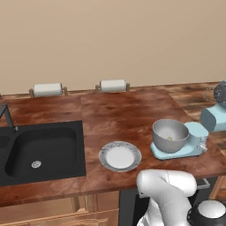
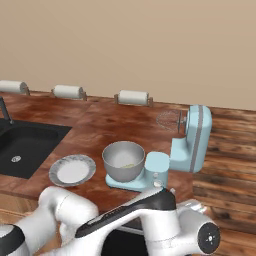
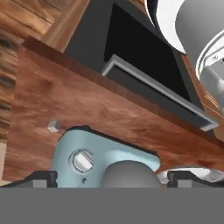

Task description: Add butter and sugar cubes to the stand mixer bowl and then turn on the stand mixer to begin making frosting.

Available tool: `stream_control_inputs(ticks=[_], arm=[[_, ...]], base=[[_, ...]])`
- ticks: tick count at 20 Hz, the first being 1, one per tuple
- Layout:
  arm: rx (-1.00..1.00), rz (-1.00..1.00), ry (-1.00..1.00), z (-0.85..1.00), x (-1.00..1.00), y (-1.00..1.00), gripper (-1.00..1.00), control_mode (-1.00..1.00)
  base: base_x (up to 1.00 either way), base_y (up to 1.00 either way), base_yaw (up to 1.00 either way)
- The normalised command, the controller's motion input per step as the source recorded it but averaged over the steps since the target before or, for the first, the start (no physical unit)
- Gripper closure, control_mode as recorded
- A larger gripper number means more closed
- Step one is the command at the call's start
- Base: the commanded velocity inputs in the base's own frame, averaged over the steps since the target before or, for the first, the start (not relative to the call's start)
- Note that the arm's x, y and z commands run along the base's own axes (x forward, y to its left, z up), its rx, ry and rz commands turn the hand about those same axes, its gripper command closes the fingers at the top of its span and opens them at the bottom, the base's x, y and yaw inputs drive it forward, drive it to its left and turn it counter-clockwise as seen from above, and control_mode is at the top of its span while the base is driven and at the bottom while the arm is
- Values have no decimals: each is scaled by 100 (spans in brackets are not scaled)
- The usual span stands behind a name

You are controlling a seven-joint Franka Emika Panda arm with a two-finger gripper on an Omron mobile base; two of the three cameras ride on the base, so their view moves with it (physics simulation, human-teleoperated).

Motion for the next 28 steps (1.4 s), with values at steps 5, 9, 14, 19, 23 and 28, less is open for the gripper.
stream_control_inputs(ticks=[5, 9, 14, 19, 23, 28], arm=[[22, 10, -13, -4, 61, -20, -100, -100], [16, 15, -22, -23, 38, 0, -100, -100], [10, 17, -24, -31, 26, 4, -100, -100], [2, 8, -11, -21, 22, 2, -100, -100], [0, 0, 1, -6, 23, 0, -100, -100], [0, -3, 2, -21, 9, -3, -100, -100]], base=[[0, 0, 0], [0, 0, 0], [0, 0, 0], [0, 0, 0], [0, 0, 0], [0, 0, 0]])
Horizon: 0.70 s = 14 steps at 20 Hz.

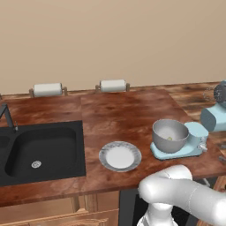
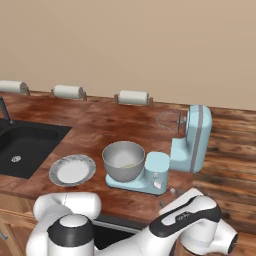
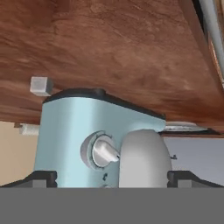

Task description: Add butter and sugar cubes to the stand mixer bowl and then turn on the stand mixer to begin making frosting.

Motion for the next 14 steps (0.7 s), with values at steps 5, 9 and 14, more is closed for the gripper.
stream_control_inputs(ticks=[5, 9, 14], arm=[[-4, -9, 1, -34, 11, 0, -100, -100], [-3, -11, 1, -16, 16, 3, -100, -100], [-2, -8, 2, -15, 17, 3, -100, -100]], base=[[0, 0, 0], [0, 0, 0], [0, 0, 0]])
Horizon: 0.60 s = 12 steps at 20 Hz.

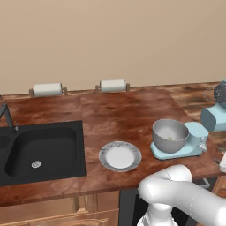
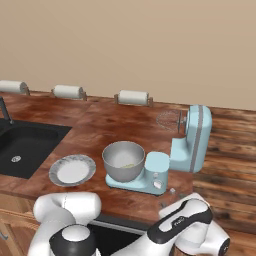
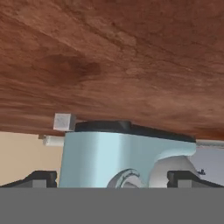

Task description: Add butter and sugar cubes to the stand mixer bowl and then turn on the stand mixer to begin making frosting.

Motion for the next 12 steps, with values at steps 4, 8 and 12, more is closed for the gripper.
stream_control_inputs(ticks=[4, 8, 12], arm=[[0, -1, 2, -8, 19, 0, -100, -100], [-1, 0, 0, -15, 16, 0, -100, -100], [0, 2, 0, -13, 14, 0, -100, -100]], base=[[0, 0, 0], [0, 0, 0], [0, 0, 0]])
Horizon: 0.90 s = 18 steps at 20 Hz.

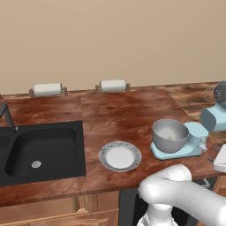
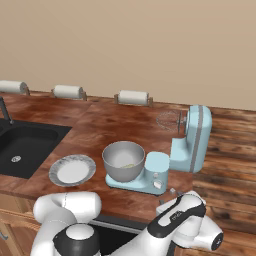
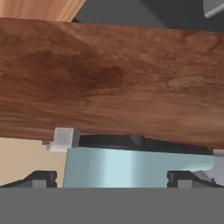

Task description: Add butter and sugar cubes to the stand mixer bowl and then turn on the stand mixer to begin making frosting.

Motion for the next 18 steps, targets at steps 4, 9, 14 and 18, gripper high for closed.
stream_control_inputs(ticks=[4, 9, 14, 18], arm=[[-1, 1, 0, -22, 19, 0, -100, -100], [0, 1, 0, -18, 22, -1, -100, -100], [0, 1, 0, -18, 17, -15, -100, -100], [0, 1, 0, -12, 11, -29, -100, -100]], base=[[0, 0, 0], [0, 0, 0], [0, 0, 0], [0, 0, 0]])
